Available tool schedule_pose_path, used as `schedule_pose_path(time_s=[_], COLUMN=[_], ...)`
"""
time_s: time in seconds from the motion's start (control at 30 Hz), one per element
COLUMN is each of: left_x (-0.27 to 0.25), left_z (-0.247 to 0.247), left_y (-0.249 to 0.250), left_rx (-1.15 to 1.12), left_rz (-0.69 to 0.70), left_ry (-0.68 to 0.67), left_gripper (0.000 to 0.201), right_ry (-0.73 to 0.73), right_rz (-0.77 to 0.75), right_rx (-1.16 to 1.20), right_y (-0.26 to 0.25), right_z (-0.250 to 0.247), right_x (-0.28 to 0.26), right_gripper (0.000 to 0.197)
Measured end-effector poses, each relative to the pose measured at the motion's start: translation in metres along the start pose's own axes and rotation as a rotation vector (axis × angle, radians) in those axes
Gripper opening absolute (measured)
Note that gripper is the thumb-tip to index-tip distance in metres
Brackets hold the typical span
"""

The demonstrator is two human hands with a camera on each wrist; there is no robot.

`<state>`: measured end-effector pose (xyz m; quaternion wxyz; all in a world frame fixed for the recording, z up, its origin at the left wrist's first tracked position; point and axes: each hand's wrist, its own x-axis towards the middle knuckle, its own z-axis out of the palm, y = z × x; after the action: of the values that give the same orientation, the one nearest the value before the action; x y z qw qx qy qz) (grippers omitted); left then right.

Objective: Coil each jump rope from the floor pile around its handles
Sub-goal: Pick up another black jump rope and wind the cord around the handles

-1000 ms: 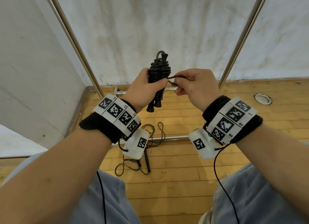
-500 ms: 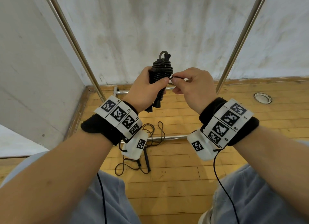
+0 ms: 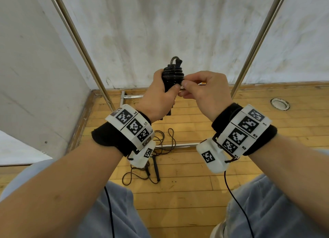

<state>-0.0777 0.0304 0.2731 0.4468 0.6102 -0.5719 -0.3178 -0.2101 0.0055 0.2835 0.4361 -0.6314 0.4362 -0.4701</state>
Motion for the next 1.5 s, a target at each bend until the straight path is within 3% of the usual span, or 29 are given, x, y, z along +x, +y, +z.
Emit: schedule_pose_path(time_s=[0.17,0.3,0.47,0.63,0.77,0.9,1.2,1.5], left_x=[-0.004,-0.004,-0.001,0.002,0.004,0.005,0.005,0.004], left_z=[0.000,0.001,-0.005,-0.011,-0.015,-0.017,-0.021,-0.024], left_y=[0.001,-0.001,-0.002,-0.001,-0.002,-0.003,-0.001,0.002], left_rx=[0.041,0.130,0.037,-0.036,-0.042,-0.046,-0.089,-0.111], left_rz=[0.098,0.107,0.053,0.025,0.017,0.012,0.008,-0.022], left_ry=[-0.091,-0.053,-0.099,-0.121,-0.183,-0.226,-0.283,-0.282], left_gripper=[0.056,0.060,0.043,0.035,0.044,0.044,0.039,0.050], right_ry=[0.025,0.024,-0.073,0.073,-0.060,-0.078,-0.164,-0.182], right_rz=[0.002,-0.041,-0.107,-0.300,-0.358,-0.456,-0.478,-0.357], right_rx=[-0.065,-0.135,-0.170,-0.364,-0.395,-0.457,-0.598,-0.396], right_y=[0.002,0.002,-0.005,-0.001,0.004,0.004,-0.006,-0.002], right_z=[-0.001,0.002,-0.005,-0.011,-0.011,-0.009,-0.014,-0.015], right_x=[0.002,0.000,0.001,0.006,0.008,0.007,0.011,0.014], right_gripper=[0.011,0.014,0.018,0.015,0.021,0.017,0.010,0.015])
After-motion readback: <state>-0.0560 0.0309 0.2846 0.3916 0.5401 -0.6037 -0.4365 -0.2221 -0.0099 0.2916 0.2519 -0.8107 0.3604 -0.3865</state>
